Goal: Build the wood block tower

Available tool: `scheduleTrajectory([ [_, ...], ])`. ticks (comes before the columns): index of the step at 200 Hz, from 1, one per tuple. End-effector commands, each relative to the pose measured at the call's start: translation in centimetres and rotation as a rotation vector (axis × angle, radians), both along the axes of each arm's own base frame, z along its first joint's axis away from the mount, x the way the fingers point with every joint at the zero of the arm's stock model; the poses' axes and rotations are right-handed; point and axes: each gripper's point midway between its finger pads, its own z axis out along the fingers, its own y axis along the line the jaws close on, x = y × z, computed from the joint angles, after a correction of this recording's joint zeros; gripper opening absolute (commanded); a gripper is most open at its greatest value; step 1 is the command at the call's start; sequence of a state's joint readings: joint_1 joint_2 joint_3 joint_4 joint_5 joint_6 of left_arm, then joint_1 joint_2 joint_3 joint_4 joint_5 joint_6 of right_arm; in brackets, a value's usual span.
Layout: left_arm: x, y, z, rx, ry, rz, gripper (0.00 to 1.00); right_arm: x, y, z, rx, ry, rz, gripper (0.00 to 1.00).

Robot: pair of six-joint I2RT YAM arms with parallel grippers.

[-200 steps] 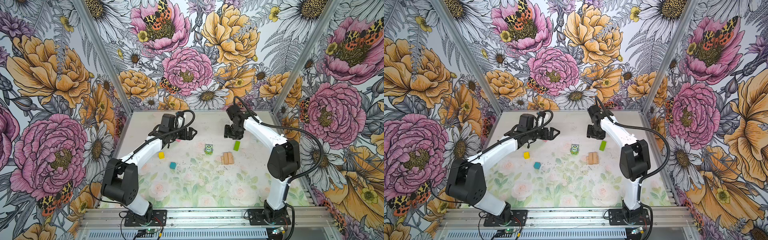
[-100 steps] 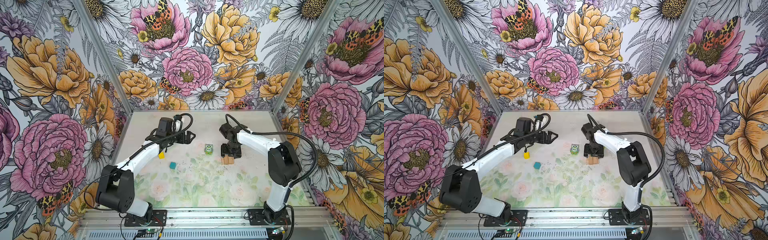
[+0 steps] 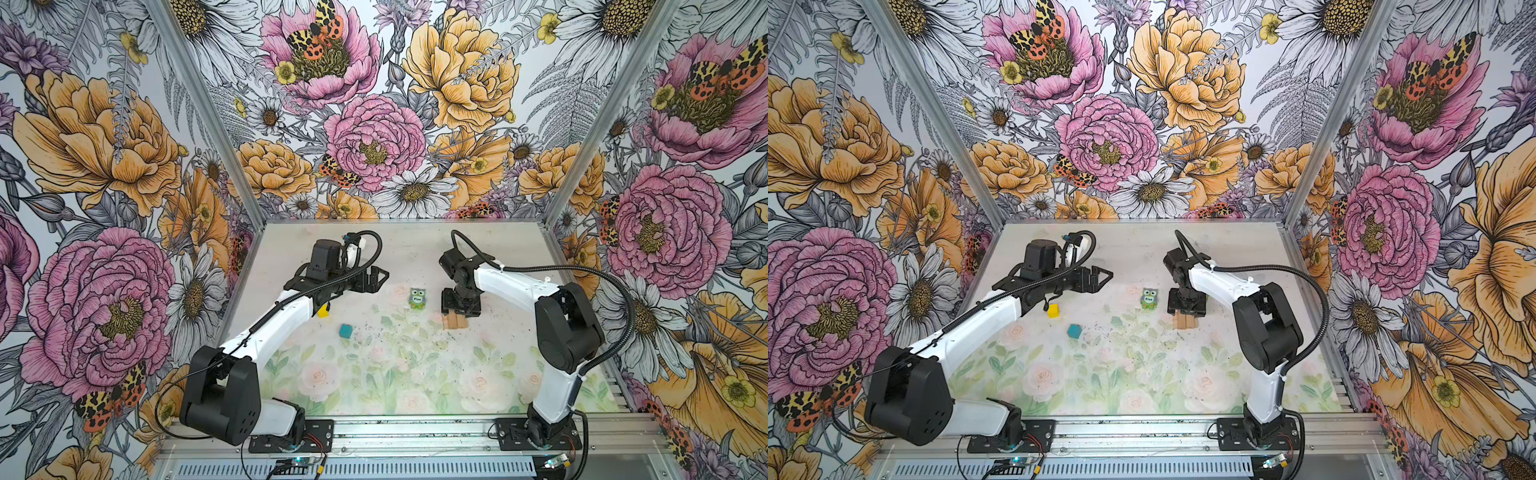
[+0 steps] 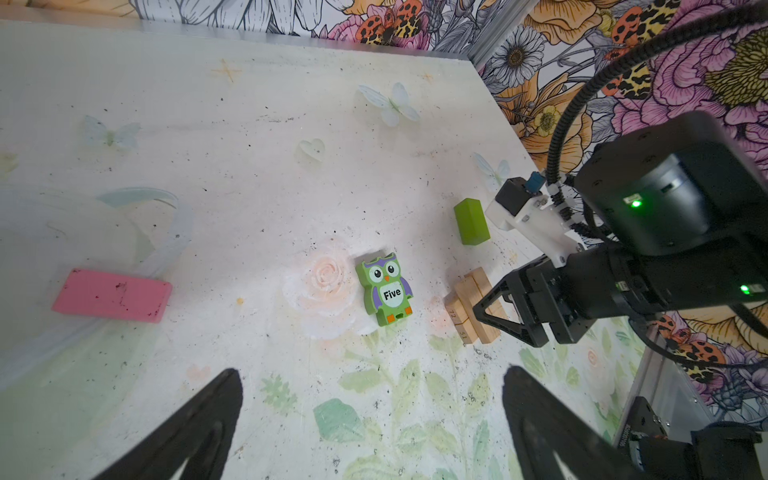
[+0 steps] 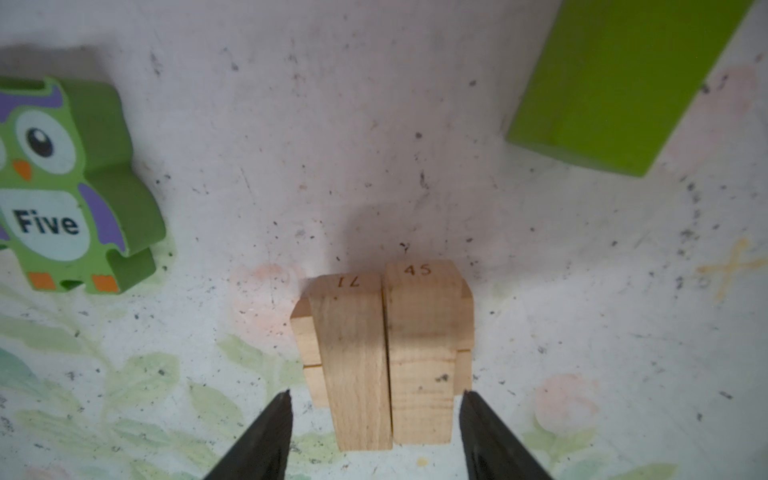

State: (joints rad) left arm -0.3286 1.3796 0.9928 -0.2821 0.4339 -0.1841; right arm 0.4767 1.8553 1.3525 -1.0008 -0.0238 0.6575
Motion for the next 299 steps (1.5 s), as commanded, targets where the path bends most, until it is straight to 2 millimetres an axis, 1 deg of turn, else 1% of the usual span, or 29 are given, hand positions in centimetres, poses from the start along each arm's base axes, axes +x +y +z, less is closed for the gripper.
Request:
scheduleTrajectory([
  [1,-0.2,0.3,0.6,-0.001,-0.019,0.003,0.99,0.5,0.3,-0.2,0.008,-0.016,0.011,0.65],
  [34,-0.2,0.4,0.9,0.0,-0.024,0.006,0.99,0.4,0.1,-0.6,-0.004,-0.009,0.018,0.63],
  [105,-0.3,0.2,1.0,0.007,-0.027,0.006,0.99,0.2,-0.2,-1.3,-0.022,0.007,0.035,0.61],
  [135,-0.4,0.2,1.1,0.009,-0.028,0.008,0.99,0.3,-0.2,-1.2,-0.022,0.005,0.039,0.61],
  [156,-0.4,0.1,1.0,0.013,-0.026,0.009,0.99,0.3,-0.2,-1.4,-0.025,0.008,0.042,0.53],
  [166,-0.3,0.2,1.1,0.013,-0.028,0.009,0.99,0.2,-0.3,-1.6,-0.027,0.015,0.045,0.5],
  [176,-0.3,0.1,1.1,0.013,-0.028,0.008,0.99,0.2,-0.3,-1.7,-0.029,0.018,0.045,0.49],
  [212,-0.3,0.0,1.1,0.013,-0.028,0.005,0.99,0.2,-0.4,-1.5,-0.03,0.014,0.047,0.49],
  [240,-0.3,0.1,1.1,0.014,-0.028,0.007,0.99,0.1,-0.4,-1.9,-0.03,0.024,0.048,0.49],
  [289,-0.4,0.0,1.1,0.016,-0.029,0.007,0.99,0.2,-0.4,-1.8,-0.031,0.021,0.054,0.5],
  [299,-0.3,0.1,1.1,0.017,-0.028,0.011,0.99,0.1,-0.4,-1.9,-0.032,0.024,0.054,0.48],
])
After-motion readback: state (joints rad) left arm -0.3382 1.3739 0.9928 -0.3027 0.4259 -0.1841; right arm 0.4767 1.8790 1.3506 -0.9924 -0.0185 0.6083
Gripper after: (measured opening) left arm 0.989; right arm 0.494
